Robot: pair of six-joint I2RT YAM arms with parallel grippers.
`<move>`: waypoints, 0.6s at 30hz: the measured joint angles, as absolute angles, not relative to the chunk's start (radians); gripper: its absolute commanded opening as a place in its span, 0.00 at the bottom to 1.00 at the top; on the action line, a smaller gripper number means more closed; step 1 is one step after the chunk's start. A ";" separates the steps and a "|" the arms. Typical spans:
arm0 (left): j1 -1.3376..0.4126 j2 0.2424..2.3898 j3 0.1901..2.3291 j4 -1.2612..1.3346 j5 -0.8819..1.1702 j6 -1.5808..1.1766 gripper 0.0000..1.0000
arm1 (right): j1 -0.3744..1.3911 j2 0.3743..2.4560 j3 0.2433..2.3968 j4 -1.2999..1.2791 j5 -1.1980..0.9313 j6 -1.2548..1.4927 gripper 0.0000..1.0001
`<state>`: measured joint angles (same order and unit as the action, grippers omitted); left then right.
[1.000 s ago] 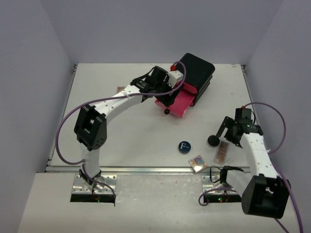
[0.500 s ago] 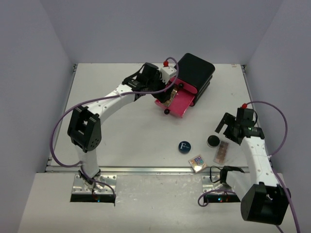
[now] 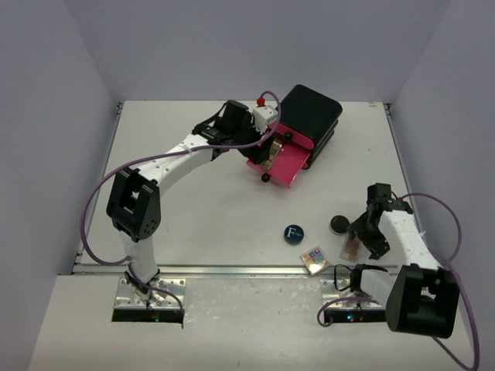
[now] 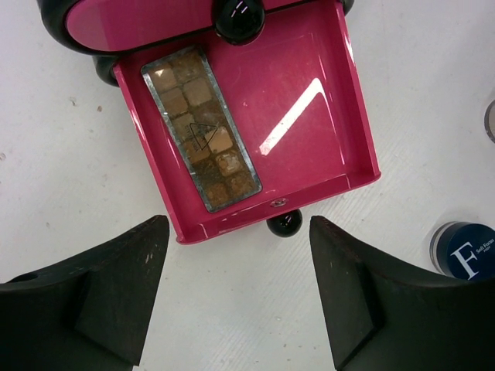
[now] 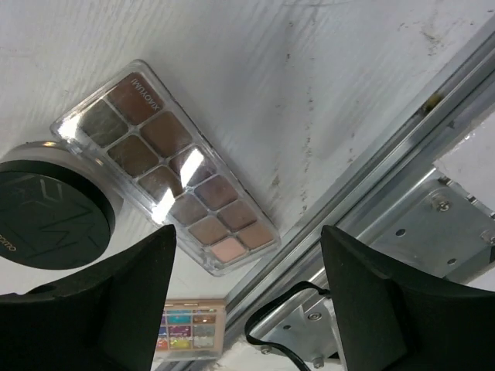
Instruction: Organize the makeup
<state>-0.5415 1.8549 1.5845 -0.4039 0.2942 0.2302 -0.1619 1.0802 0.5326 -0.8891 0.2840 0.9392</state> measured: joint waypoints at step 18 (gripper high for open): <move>-0.527 1.898 1.644 -0.415 0.337 0.206 0.71 | -0.161 0.935 0.348 -0.642 0.186 0.822 0.81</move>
